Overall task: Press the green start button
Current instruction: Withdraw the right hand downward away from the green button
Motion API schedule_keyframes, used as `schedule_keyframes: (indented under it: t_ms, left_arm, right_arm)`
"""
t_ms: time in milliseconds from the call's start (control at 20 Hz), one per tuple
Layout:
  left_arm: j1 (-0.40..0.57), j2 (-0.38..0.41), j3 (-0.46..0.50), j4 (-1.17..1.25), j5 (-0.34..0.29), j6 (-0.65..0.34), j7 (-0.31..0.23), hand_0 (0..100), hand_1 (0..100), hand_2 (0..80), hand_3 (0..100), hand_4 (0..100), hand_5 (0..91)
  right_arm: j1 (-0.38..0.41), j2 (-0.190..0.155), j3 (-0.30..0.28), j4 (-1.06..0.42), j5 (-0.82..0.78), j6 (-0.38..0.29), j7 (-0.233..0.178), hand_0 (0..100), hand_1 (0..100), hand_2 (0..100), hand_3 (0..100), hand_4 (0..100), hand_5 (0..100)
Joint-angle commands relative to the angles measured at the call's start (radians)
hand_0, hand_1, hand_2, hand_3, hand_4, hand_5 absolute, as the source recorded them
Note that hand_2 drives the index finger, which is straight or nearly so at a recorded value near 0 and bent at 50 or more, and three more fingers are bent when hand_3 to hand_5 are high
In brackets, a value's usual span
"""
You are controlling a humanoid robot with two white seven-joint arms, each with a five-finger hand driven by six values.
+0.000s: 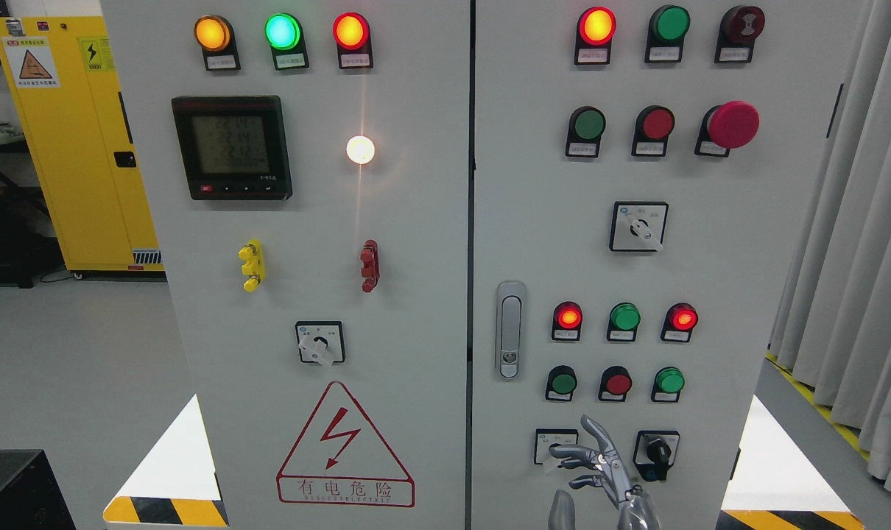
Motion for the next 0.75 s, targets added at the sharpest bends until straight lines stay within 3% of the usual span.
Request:
schedule_keyframes:
  t_ms: [0, 700]
  left_arm:
    - [0.0, 0.0, 0.0, 0.0, -0.001, 0.001, 0.002, 12, 56, 0.0, 0, 0, 0.0]
    - [0.0, 0.0, 0.0, 0.0, 0.0, 0.001, 0.002, 12, 56, 0.0, 0, 0, 0.0]
  right_arm:
    - [0.031, 0.001, 0.041, -0.027, -0.079, -0.001, 0.002, 76, 72, 0, 0, 0, 0]
    - [0.045, 0.0, 0.066, -0.025, -0.098, 0.004, 0.003, 67, 72, 0, 0, 0, 0]
